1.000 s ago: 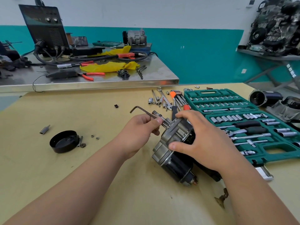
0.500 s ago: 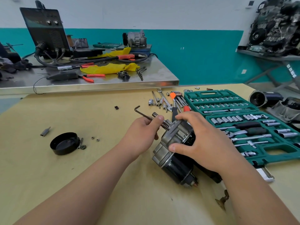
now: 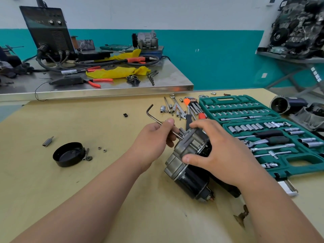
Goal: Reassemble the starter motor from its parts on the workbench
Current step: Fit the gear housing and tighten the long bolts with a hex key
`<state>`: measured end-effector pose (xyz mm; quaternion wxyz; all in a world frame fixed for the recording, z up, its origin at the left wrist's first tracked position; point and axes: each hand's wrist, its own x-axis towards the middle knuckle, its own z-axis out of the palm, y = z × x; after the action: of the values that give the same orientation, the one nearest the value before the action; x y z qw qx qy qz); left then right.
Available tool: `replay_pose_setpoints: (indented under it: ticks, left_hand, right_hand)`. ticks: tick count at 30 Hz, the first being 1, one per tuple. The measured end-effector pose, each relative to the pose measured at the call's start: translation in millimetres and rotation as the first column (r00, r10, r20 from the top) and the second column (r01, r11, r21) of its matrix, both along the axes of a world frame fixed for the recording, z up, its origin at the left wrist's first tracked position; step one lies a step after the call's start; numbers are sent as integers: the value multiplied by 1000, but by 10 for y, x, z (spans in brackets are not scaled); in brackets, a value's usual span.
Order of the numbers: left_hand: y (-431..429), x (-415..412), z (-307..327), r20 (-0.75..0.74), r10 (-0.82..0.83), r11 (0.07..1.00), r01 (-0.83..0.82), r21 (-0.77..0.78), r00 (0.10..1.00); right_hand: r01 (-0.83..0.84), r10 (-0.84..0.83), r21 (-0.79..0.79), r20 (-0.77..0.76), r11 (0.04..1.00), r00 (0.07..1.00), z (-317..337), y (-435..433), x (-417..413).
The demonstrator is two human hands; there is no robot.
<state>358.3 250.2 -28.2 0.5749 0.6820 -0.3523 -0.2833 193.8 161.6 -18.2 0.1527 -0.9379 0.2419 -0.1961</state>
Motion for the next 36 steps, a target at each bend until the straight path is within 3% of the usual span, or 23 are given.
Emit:
replay_pose_setpoints:
  ticks: [2,4,9,19,29,36]
  left_hand:
    - [-12,-14,-16,153,72,994,-84,74,986]
    - [-5,9,-19,197,41,990,-66,125,980]
    - [33,110,25,119,-125,991,119,54,985]
    - [29,201,2,70,-260,965,262,-25,963]
    - [-3,235,5,23,-147,987,145,73,989]
    - [13,245,4,-46,-209,978,209,-23,977]
  right_hand:
    - [2,-2,-3,-2,1000,1000,-3,0,2]
    - [2,-2,-3,1,1000,1000,-6,-2,1]
    - [0,0,-1,2,1000,1000,-5,5,-5]
    - [4,-4,-5,-3,1000,1000,8,14,-1]
    - [-1,1,2,3,1000,1000,4,10,-10]
    - [1,-1,-3,9,1000,1000,-1,17,0]
